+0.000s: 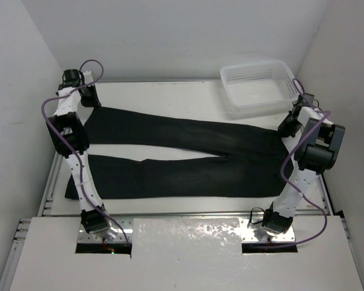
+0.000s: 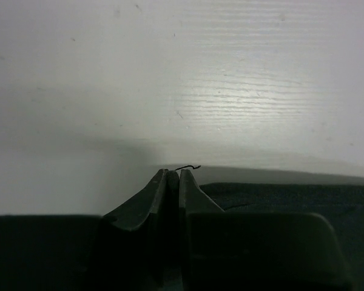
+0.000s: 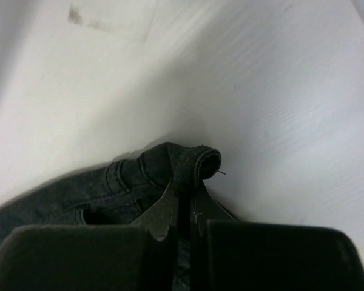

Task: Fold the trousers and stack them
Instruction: Fold the trousers

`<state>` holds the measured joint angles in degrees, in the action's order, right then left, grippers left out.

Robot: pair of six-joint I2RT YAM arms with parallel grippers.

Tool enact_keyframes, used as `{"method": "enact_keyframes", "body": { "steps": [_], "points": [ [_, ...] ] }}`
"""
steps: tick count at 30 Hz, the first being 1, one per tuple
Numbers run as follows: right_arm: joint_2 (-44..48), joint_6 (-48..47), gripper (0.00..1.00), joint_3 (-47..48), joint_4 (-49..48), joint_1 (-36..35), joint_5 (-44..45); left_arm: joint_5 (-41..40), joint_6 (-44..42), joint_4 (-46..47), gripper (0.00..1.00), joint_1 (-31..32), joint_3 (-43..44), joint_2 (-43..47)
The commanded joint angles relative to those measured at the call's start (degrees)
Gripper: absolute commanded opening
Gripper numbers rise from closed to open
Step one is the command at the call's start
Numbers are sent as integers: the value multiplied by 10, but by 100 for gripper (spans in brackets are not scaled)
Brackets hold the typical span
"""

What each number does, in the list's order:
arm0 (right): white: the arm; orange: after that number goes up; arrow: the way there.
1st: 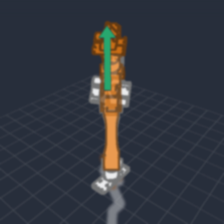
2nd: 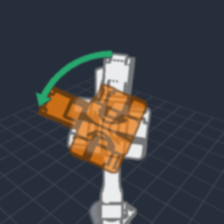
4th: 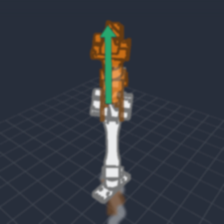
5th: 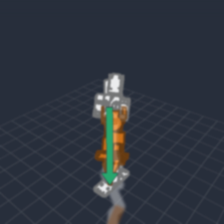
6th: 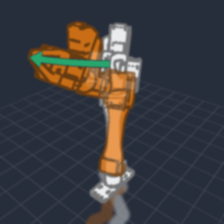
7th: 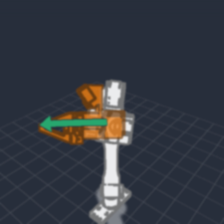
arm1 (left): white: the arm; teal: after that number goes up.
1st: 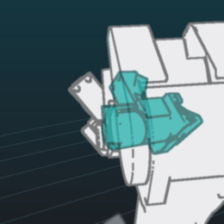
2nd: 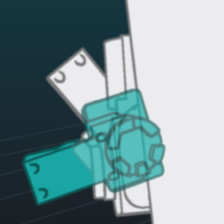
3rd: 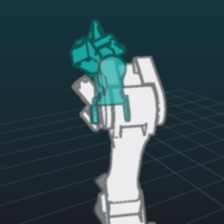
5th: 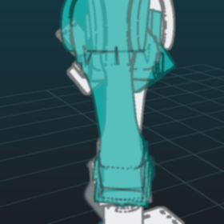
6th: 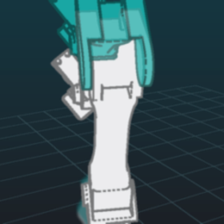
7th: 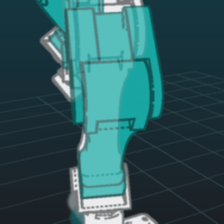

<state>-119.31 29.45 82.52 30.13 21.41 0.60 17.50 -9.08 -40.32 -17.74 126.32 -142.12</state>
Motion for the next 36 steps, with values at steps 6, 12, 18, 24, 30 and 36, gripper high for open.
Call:
{"method": "enact_keyframes", "body": {
  "steps": [6, 12, 18, 24, 30, 36],
  "points": [
    [249, 7, 0, -185, -154, 26, -100, 24, -138, -27, 0, -42, -111, 260],
    [450, 127, 0, -430, -367, 106, -112, 25, -203, -110, 0, -125, -312, 406],
    [575, 159, 0, -597, -415, 115, -137, -33, -299, -110, 0, -179, -503, 527],
    [731, 154, 0, -668, -380, 118, -40, -69, -336, -72, 0, -204, -598, 586],
    [717, 132, 0, -629, -367, 114, -61, 22, -313, -36, 0, -203, -490, 550],
    [683, 98, 0, -541, -323, 101, -75, 126, -292, 16, 0, -202, -383, 528]
  ]
}}
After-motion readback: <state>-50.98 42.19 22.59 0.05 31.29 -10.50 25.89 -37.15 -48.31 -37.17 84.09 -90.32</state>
